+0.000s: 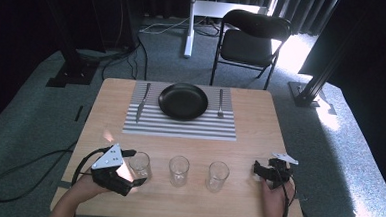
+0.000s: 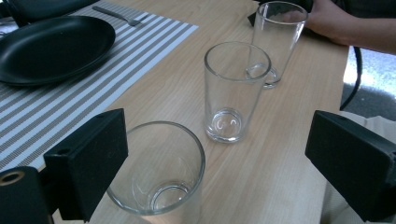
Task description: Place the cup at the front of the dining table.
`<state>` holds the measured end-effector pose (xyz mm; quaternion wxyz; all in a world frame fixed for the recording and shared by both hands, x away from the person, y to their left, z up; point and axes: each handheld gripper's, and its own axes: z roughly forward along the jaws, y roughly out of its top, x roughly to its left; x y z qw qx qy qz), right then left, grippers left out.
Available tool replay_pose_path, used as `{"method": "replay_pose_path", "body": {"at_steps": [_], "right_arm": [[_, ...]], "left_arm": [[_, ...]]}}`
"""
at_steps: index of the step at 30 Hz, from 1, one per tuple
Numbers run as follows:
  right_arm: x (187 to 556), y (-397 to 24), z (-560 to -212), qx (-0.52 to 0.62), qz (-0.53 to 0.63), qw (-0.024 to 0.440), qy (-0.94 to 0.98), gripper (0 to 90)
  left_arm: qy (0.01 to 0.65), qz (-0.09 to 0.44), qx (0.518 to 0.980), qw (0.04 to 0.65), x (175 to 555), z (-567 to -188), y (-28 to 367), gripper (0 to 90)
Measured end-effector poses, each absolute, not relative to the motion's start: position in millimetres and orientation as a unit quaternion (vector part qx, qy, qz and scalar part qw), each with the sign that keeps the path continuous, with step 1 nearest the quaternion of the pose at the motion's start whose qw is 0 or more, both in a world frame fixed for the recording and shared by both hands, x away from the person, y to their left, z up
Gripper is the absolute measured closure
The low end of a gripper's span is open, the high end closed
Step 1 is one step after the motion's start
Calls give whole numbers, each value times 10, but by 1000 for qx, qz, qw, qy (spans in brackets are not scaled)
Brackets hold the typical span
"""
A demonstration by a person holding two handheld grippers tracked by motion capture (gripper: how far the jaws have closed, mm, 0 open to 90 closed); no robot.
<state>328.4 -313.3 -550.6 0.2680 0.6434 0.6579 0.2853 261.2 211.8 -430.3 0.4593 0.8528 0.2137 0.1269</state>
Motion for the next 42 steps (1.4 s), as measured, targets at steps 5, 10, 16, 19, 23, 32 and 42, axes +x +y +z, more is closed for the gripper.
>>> {"method": "replay_pose_path", "body": {"at_steps": [5,10,16,19,23,32,42], "right_arm": [[3284,-3133,-5506,644,285,268,658,117],[3284,-3134,-5506,643,285,268,658,116],[3284,-3134,-5506,643,285,268,658,117],[3284,-3134,-5506,643,285,268,658,116],[3284,-3133,-5506,644,285,268,658,117],[3284,-3134,-5506,643,285,268,658,117],[3284,-3134,-5506,643,285,268,658,117]], "left_arm": [[209,122,856,457,2638,-4301,2041,63],[209,132,859,448,2657,-4290,1967,63],[208,121,864,442,2692,-4290,1876,62],[203,122,867,439,2708,-4291,1814,63],[202,118,870,434,2739,-4309,1735,63],[210,114,878,416,2796,-4349,1596,63],[207,102,886,401,2869,-4378,1363,62]]}}
